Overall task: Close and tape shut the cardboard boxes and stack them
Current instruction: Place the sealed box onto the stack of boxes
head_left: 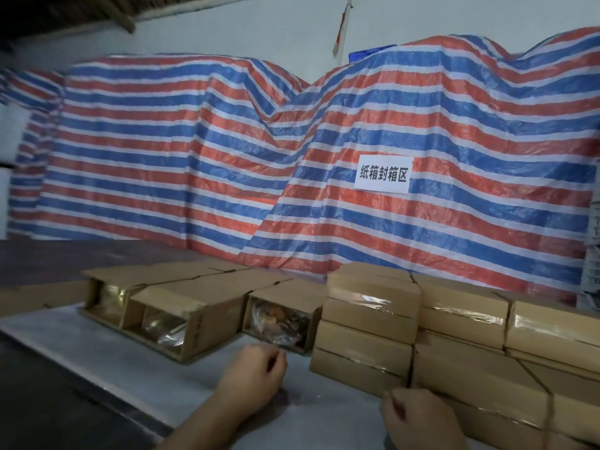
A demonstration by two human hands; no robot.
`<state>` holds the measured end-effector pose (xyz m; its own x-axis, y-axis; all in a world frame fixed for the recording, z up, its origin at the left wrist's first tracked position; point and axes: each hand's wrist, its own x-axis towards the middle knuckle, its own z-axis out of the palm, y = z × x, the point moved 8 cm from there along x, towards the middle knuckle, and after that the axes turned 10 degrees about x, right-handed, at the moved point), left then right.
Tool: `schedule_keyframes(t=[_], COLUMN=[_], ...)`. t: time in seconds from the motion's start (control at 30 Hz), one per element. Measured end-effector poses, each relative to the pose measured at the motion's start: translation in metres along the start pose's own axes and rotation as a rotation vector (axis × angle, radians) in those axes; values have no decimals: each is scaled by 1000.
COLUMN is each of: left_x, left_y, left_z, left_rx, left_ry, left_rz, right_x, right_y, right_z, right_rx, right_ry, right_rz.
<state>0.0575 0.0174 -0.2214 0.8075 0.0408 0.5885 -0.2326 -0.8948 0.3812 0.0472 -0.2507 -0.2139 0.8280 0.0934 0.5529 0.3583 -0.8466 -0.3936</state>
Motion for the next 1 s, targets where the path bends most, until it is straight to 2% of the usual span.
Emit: schedule_keyframes(t=[0.1, 0.3, 0.43, 0.6, 0.7, 0.8, 0.87, 1.0], left_x=[-2, -8, -11, -3, -4, -9, -9, -5], left_y=[2, -2, -1, -14, -27, -56, -83, -136], left_z=[-4, -23, -28, -25, -31, -49, -69, -123], left_rx=[31, 46, 43, 84, 11, -96, -69, 101], left_ry=[54, 221, 272, 274, 363, 501, 559, 633], left_rz=[12, -52, -46, -179, -302, -497, -596, -534], right_x=[-6, -5, -3, 23, 59, 97, 117, 131], right_y=[-6, 3, -8, -99, -165, -219, -246, -285], right_z=[6, 0, 7, 19, 39, 72, 98, 148], right_rx=[-69, -45, -47, 28, 123, 261, 292, 268], right_ry=[-100, -31, -30, -42, -56, -99, -129, -293], right_rz=[-26, -34, -90, -412, -501, -471, -429, -446])
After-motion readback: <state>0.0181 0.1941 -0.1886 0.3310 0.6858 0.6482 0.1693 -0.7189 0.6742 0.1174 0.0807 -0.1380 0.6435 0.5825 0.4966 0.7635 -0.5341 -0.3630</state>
